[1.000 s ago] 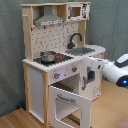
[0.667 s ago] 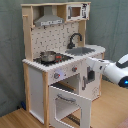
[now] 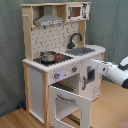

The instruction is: Play with the kitchen

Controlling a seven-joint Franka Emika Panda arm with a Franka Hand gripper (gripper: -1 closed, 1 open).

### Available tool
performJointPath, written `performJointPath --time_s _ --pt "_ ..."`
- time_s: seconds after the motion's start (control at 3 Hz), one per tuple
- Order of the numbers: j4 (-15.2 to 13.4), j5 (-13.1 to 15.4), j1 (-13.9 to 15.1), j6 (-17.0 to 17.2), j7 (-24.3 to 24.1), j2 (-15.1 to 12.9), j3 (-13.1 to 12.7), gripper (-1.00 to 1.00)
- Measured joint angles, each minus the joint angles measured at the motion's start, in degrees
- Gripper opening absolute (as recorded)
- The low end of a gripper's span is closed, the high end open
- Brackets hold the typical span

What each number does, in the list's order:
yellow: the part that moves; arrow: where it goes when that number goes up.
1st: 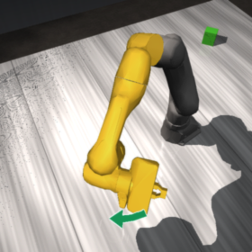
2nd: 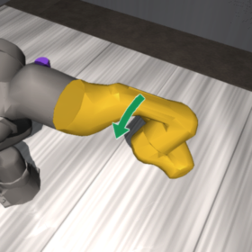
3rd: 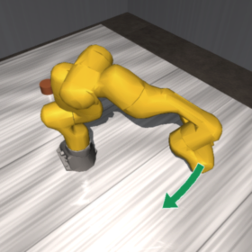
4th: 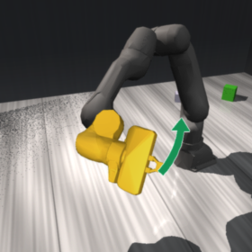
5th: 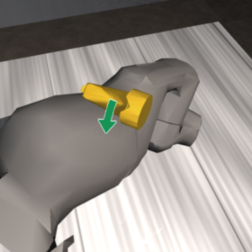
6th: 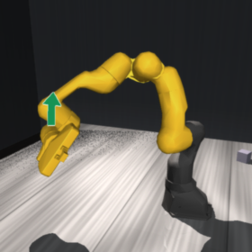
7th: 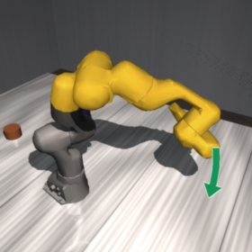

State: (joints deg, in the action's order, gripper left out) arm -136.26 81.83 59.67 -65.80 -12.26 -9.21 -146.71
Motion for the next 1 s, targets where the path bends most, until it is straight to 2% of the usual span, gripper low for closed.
performJointPath --time_s 0.33,0.67,1.0 --pt "-5.3 1.8 0.8 -1.2 -2.5 -3.0 0.5 1.00" --pt "-9.0 4.9 2.3 -4.8 -2.4 -3.8 1.8 1.00" --pt "-9.2 7.9 2.9 -8.5 1.6 -2.4 3.1 1.00"
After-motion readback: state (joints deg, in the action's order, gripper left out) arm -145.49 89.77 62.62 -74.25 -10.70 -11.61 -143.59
